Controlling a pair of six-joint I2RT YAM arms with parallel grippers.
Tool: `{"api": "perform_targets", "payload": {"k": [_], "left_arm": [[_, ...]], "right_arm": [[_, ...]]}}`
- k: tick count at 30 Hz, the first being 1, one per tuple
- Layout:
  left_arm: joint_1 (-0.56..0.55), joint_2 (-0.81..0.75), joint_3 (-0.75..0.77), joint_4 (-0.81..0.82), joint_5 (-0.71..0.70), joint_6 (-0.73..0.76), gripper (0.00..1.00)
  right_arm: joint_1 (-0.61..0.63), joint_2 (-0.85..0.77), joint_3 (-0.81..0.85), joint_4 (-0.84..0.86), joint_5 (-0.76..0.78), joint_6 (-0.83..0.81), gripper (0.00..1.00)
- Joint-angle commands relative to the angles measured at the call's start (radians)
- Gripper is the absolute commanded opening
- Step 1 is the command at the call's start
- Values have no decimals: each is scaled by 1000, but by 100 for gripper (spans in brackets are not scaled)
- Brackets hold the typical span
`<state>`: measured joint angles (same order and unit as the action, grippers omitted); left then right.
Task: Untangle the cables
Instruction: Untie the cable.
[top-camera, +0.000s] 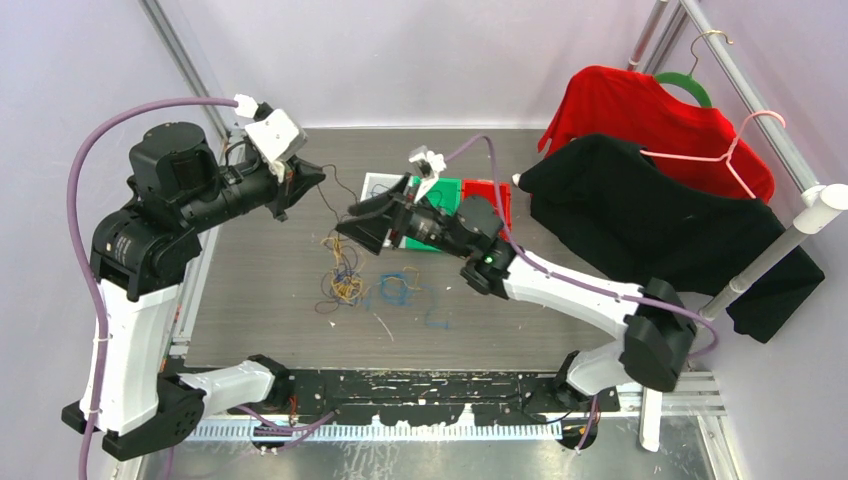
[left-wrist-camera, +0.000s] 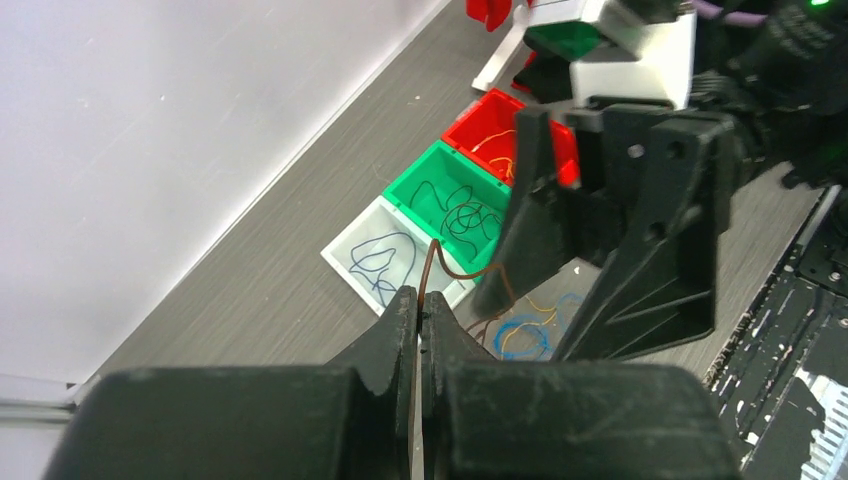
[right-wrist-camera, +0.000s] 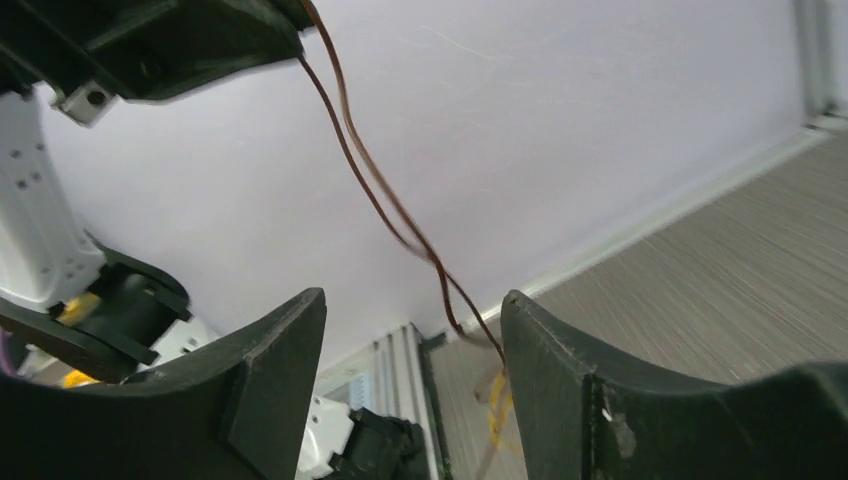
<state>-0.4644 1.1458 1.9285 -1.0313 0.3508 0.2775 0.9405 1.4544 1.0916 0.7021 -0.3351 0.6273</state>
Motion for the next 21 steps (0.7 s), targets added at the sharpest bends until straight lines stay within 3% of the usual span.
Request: {"api": "perform_targets", "payload": {"k": [1,4,7,13,21], "left_arm": [[1,-14,24,32,-46,13,0],[1,-12,18,43,-69,10,0],[1,0,30,44,-83,1,0],[1,23,55,30,-69,-21,0],[1,31,78,-7,-34,-29,0]], "right_arm": [[-5,-200,-115,-13,189,-114,70],[-5,-278,-149,-83,251,-141,69],[-3,-306,-152,-105,219,-137,65],[44,-215,-70,-68,86,-135,63],[46,-89,66,-49,114,-162,60]]}}
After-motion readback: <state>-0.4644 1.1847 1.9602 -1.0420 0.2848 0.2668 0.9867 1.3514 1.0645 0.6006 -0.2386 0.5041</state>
